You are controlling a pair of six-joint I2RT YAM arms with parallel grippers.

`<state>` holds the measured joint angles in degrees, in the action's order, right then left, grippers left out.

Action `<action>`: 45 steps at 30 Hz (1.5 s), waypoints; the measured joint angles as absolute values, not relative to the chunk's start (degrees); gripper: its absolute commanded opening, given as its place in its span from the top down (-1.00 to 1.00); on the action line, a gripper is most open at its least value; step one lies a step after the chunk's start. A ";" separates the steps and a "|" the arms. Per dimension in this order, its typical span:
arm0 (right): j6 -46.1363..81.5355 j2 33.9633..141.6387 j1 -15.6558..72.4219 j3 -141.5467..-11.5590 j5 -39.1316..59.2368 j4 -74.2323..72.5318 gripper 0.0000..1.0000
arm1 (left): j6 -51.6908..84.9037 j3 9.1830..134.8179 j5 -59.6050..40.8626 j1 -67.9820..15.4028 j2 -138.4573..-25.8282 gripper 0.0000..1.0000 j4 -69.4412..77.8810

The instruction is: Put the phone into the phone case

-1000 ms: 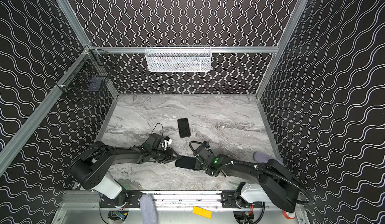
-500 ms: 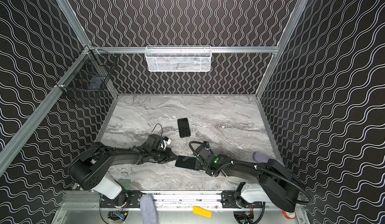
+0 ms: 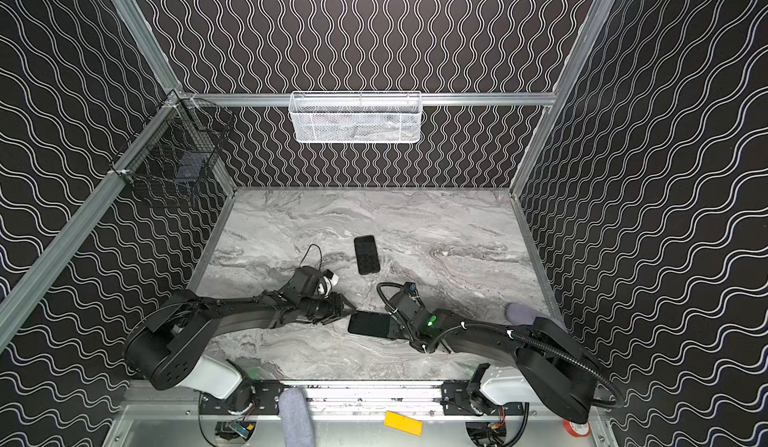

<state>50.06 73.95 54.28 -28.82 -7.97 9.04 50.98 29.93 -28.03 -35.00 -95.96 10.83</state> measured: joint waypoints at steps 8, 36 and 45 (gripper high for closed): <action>50.09 74.17 54.28 -28.62 -7.97 8.58 0.26 | 50.46 30.30 -28.77 -35.00 -96.01 -0.97 13.80; 49.87 77.10 54.30 -30.04 -7.62 6.22 0.26 | 40.71 28.21 -33.56 -34.94 -92.55 -0.97 7.66; 49.43 77.32 54.33 -30.06 -8.14 6.15 0.26 | 40.47 28.99 -39.55 -35.11 -96.23 -0.97 9.41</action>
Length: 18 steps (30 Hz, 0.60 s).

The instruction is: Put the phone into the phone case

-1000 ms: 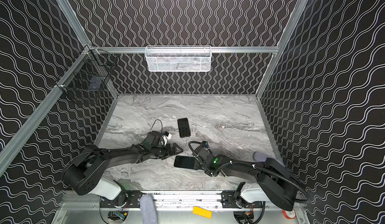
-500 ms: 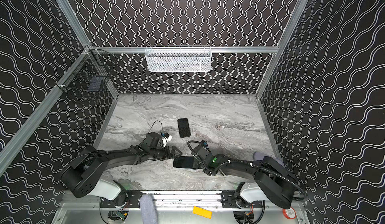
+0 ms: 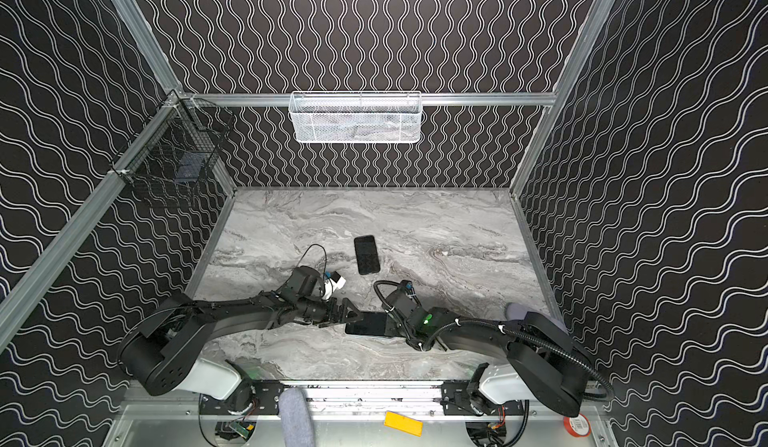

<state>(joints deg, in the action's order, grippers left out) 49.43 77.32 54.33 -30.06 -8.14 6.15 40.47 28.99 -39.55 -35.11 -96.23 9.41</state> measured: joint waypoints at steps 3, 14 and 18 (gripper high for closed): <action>49.43 77.28 54.37 -30.04 -9.10 6.26 0.26 | 40.60 29.08 -40.58 -35.16 -97.10 -0.97 10.50; 49.47 78.19 54.61 -29.58 -10.37 4.78 0.26 | 42.06 29.39 -38.35 -36.01 -95.13 -0.97 8.47; 49.45 78.48 54.63 -29.58 -10.31 3.68 0.25 | 42.11 30.41 -37.65 -36.12 -94.80 -0.97 5.32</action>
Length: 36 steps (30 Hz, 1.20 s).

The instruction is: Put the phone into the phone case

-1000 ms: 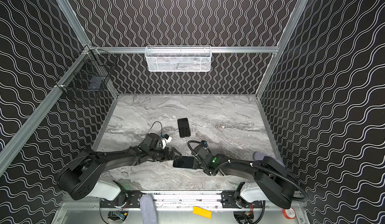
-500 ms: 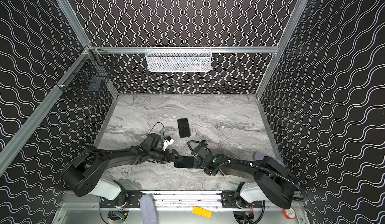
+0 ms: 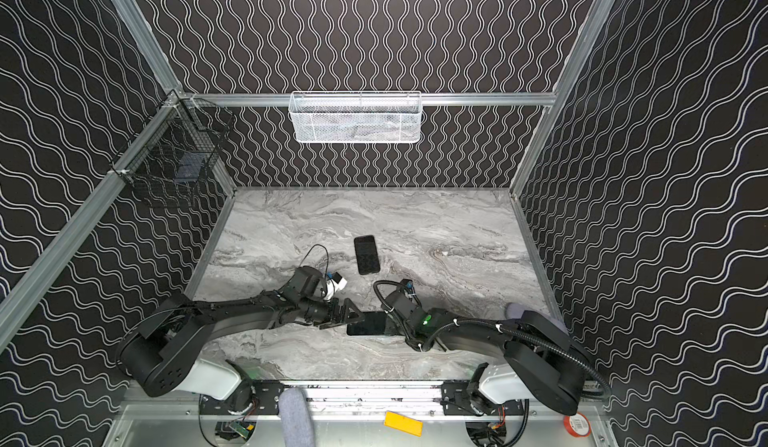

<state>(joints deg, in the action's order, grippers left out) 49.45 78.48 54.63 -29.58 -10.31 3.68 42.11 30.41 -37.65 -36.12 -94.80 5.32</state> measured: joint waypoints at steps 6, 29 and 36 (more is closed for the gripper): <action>49.45 78.43 54.65 -29.61 -10.33 3.53 0.23 | 42.04 31.14 -38.06 -36.10 -95.72 -0.97 4.32; 48.90 73.14 54.85 -26.98 -3.40 5.17 -0.25 | 40.27 31.18 -38.22 -36.12 -94.61 -0.97 1.58; 48.84 75.05 54.74 -27.24 -2.87 2.22 -0.26 | 40.14 30.09 -39.44 -36.23 -93.89 -0.97 0.84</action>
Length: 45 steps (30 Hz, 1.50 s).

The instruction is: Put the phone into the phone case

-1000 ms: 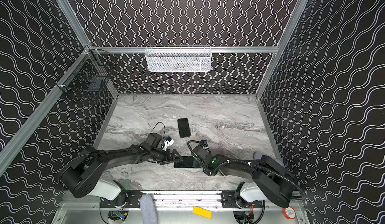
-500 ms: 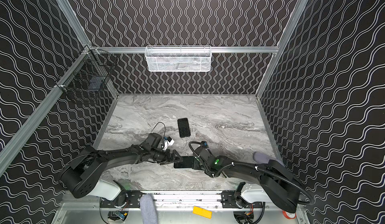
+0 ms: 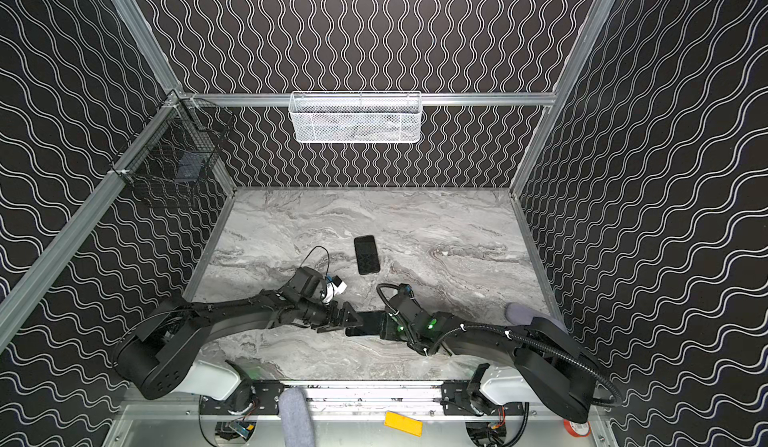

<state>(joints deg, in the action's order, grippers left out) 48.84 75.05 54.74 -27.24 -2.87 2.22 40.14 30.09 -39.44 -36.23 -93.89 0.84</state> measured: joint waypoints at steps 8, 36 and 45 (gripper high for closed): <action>48.34 76.95 54.68 -27.20 -5.26 -0.25 -0.23 | 40.88 28.71 -41.91 -35.99 -94.54 -0.97 4.12; 48.42 78.70 54.74 -25.28 -2.28 -8.19 -0.19 | 52.01 23.90 -35.92 -33.65 -88.07 -0.82 8.19; 48.40 79.75 54.74 -25.61 -2.24 -9.56 -0.19 | 52.53 22.22 -34.35 -33.61 -86.98 -0.63 11.79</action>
